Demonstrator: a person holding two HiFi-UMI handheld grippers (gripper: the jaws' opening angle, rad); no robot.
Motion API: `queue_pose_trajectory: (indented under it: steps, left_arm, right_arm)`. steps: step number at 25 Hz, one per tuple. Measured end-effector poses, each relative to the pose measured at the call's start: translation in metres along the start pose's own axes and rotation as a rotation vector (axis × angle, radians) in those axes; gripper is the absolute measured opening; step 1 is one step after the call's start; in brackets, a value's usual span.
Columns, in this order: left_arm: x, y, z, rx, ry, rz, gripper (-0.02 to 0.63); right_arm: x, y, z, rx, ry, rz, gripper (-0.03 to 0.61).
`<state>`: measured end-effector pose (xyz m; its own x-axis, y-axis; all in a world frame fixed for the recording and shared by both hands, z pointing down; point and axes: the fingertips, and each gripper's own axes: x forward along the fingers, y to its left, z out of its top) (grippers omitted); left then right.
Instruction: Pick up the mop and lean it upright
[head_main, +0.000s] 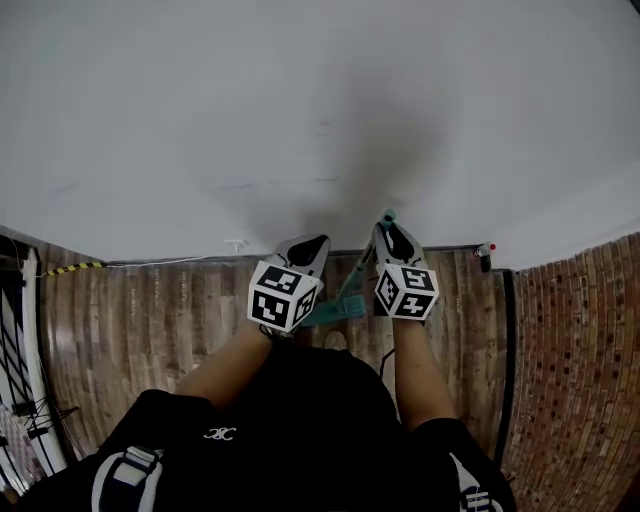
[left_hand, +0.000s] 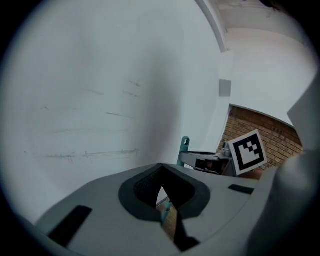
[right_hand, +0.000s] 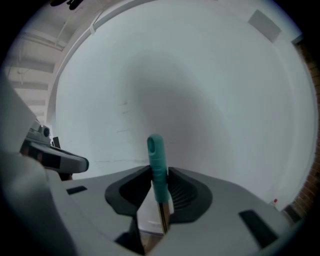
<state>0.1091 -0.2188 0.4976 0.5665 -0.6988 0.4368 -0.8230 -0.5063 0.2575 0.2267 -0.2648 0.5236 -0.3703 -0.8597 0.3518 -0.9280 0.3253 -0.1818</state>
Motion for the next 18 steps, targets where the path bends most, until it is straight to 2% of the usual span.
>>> queue_pose_trajectory:
  steps: [9,18]
  left_arm:
    - [-0.02,0.04,-0.004,-0.047,-0.015,0.109,-0.005]
    - [-0.037,0.057,0.001,-0.016,-0.047,0.163,-0.005]
  right_arm:
    - [0.078,0.024,0.0,-0.027,0.059,0.059,0.115]
    - [0.122,0.04,-0.001,-0.077,0.126,0.055,0.114]
